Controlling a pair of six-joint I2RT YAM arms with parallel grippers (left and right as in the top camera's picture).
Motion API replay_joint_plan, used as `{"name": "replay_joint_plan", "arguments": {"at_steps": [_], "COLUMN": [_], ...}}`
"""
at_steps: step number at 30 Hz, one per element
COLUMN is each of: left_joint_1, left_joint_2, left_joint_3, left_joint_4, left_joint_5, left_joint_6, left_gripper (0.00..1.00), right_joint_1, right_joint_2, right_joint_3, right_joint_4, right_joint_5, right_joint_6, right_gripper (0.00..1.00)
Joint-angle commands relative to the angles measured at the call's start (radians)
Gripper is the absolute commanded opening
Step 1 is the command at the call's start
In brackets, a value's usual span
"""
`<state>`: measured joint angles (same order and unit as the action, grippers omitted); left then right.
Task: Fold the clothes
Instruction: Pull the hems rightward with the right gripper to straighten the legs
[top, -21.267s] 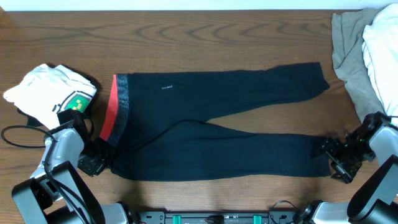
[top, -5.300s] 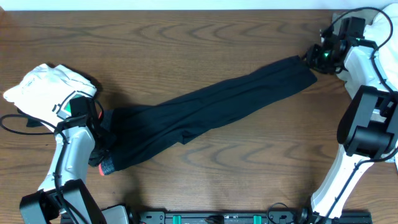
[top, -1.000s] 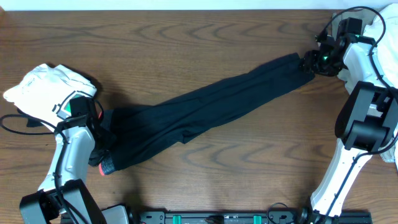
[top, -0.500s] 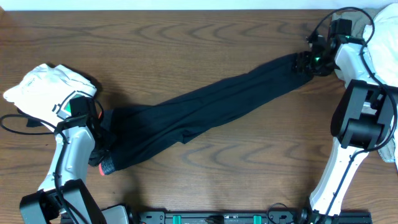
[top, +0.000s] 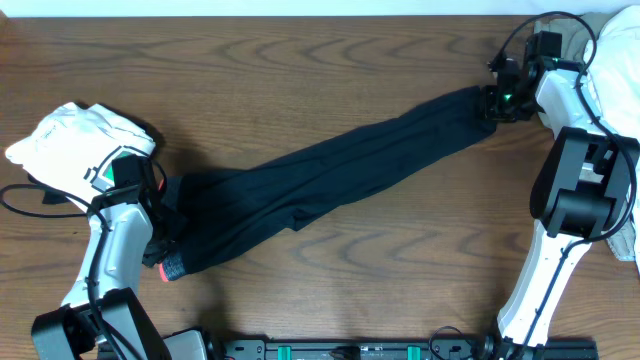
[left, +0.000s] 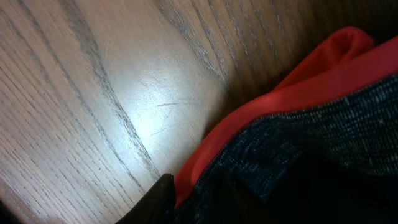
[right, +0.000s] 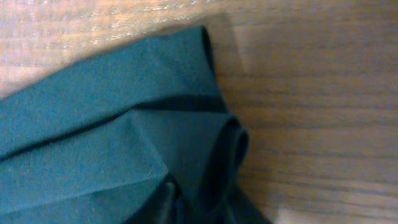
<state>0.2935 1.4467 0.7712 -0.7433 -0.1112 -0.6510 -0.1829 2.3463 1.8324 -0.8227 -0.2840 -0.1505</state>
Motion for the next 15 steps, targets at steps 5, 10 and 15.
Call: {"name": "replay_joint_plan", "arguments": {"at_steps": [5,10,15], "left_joint_1": [0.002,0.002,0.002], "left_joint_2": [0.005,-0.003,-0.034], "left_joint_3": [-0.003,0.025,0.041], "left_joint_4": [-0.002,-0.033,-0.044], "left_joint_5": [-0.004,-0.004,-0.004], "left_joint_6": [0.005,0.076,0.093], "left_gripper": [0.35,0.44,0.49], "right_joint_1": [0.006,-0.045,-0.135], "right_joint_2": [0.028,-0.003,-0.101], "right_joint_3": [-0.011,-0.001,-0.001], "right_joint_4": [-0.018,-0.063,-0.098], "right_joint_5": [0.038,0.170,0.206], "right_joint_6": [0.026,0.172,0.256], "right_gripper": [0.01,0.01,0.01]}}
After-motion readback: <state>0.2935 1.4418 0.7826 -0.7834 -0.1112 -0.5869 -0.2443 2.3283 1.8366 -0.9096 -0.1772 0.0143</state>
